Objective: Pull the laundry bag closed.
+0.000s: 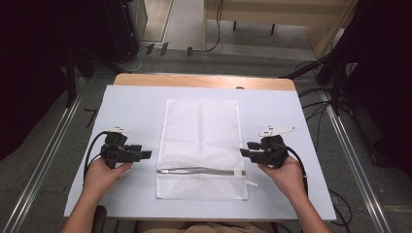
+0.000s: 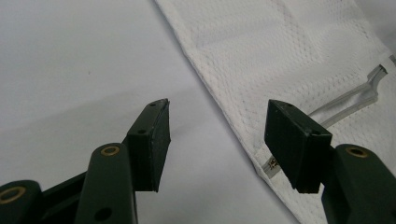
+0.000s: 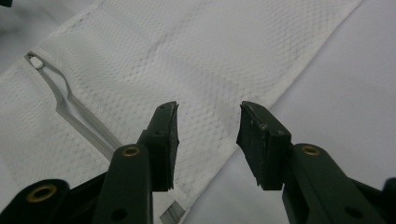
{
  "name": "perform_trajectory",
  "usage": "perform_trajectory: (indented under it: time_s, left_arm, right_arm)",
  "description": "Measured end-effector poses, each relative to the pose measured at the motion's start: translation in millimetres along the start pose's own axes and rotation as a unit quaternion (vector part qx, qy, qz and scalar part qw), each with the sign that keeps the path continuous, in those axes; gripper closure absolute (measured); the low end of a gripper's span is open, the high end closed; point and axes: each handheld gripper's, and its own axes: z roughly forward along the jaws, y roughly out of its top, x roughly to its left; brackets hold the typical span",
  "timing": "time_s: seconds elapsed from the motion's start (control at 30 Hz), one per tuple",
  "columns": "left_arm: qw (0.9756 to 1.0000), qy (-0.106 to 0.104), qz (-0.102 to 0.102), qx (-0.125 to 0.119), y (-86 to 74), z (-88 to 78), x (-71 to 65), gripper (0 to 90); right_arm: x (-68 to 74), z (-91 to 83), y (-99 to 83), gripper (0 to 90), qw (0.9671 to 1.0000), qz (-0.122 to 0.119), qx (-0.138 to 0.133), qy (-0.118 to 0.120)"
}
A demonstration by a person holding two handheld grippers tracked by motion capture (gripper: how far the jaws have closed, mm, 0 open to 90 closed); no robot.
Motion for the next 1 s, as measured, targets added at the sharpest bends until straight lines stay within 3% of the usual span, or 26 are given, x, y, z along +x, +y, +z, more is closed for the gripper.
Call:
perform_trajectory:
  time_s: [0.43,1.0]
  left_arm:
    - [0.9996,0.004,0.028,-0.007,-1.6,0.9,-4.3,42.0]
    - [0.9998,0.009,0.020,-0.001,-8.1,-3.3,-3.8,41.3]
  right_arm:
    - [22.4,9.0,9.3,63.5,0.9995,-0.021,0.002,0.022]
    - [43.0,24.7,20.6,62.9,0.9978,-0.045,0.011,0.048]
